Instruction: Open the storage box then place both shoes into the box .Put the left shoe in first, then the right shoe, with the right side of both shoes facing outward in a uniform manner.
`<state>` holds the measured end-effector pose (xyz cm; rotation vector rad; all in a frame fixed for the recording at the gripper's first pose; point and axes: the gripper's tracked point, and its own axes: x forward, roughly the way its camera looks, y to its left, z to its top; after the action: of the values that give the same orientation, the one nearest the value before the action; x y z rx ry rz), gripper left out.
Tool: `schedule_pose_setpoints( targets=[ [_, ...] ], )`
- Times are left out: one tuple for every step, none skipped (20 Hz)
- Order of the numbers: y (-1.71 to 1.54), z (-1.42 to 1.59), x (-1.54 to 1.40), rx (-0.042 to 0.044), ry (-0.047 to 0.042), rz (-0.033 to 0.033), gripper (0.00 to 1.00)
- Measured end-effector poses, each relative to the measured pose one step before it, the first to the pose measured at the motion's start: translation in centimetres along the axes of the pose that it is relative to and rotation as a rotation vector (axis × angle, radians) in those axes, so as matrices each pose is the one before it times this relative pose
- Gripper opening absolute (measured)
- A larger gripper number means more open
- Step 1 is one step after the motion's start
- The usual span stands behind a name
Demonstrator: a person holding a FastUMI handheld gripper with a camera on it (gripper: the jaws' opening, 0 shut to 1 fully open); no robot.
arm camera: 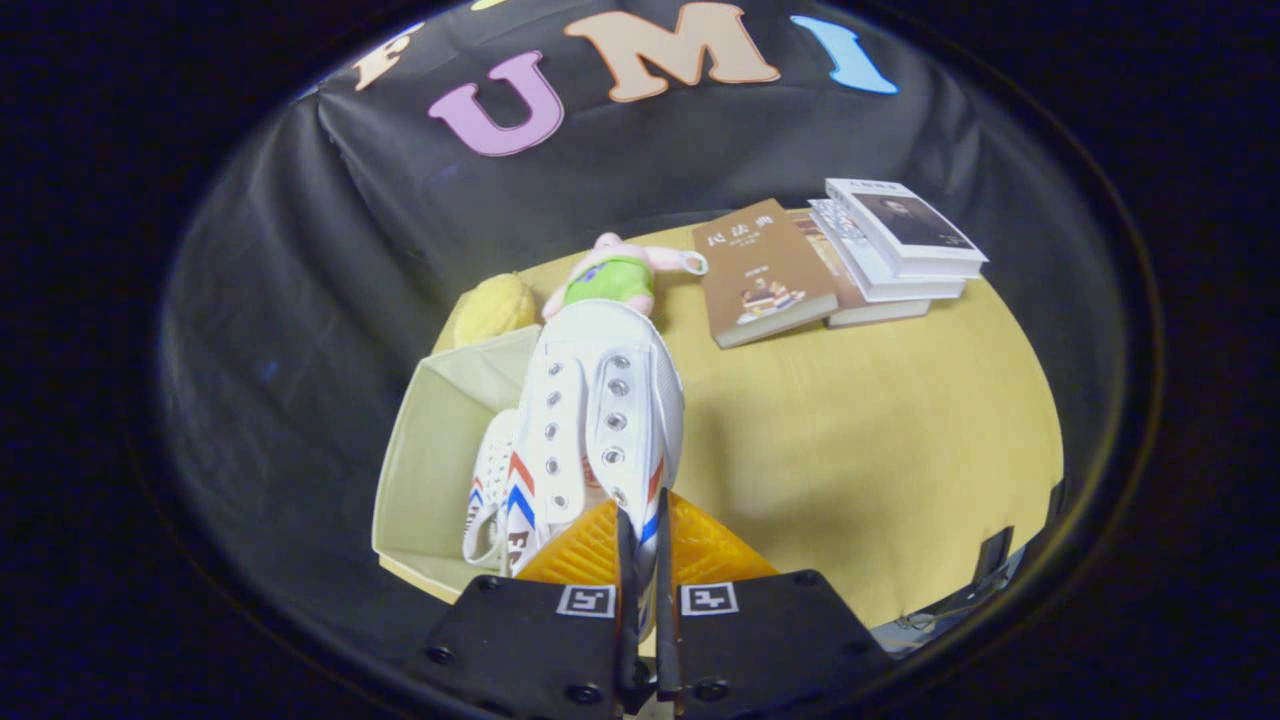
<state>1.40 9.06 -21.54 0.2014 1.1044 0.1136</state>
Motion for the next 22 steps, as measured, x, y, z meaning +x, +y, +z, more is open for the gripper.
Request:
schedule_pose_setpoints(
  targets=[
    [1.288, 0.254, 0.075, -0.00372, -0.00736, 0.01611, 0.10],
    [1.259, 0.100, 0.084, -0.00518, -0.00278, 0.01632, 0.10],
    [1.215, 0.180, 0.177, -0.00600, -0.00258, 0.01380, 0.10],
    [1.241, 0.074, 0.216, -0.00541, -0.00335, 0.01175, 0.10],
    [1.007, -0.095, 0.374, -0.00567, 0.00097, 0.00888, 0.10],
    [0.919, -0.100, 0.510, -0.00223, 0.00242, 0.00513, 0.10],
    [0.593, -0.100, 0.623, -0.00047, 0.00362, 0.00184, 0.10],
    [0.657, -0.183, 0.683, -0.00297, 0.00616, 0.00137, 0.10],
    [0.742, -0.336, 0.556, 0.00069, 0.00520, -0.00205, 0.10],
    [0.438, -0.321, 0.590, -0.00490, 0.00739, -0.00293, 0.10],
    [0.301, -0.332, 0.561, -0.00698, 0.00804, -0.00595, 0.10],
    [0.127, -0.304, 0.540, -0.00460, 0.00540, -0.01039, 0.10],
    [0.055, -0.308, 0.502, -0.00699, 0.00573, -0.01247, 0.10],
    [-0.036, -0.332, 0.486, -0.00493, 0.00552, -0.01377, 0.10],
    [0.023, -0.259, 0.470, -0.00099, 0.00341, -0.00657, 0.10],
    [0.180, 0.068, 0.376, 0.00404, -0.00509, 0.00025, 0.10],
    [0.085, -0.065, 0.317, 0.00255, -0.00204, -0.00174, 0.10],
    [0.023, 0.049, 0.204, -0.00404, -0.00072, -0.01079, 0.10],
    [0.023, 0.064, -0.024, -0.00726, -0.00806, -0.01219, 0.10],
    [0.336, 0.225, -0.307, -0.00313, -0.00373, 0.00757, 0.17],
    [0.481, 0.014, 0.138, 0.00639, -0.00997, 0.00907, 0.24],
    [-0.554, -0.326, 0.627, -0.00361, -0.00873, -0.00177, 0.31]
  ],
)
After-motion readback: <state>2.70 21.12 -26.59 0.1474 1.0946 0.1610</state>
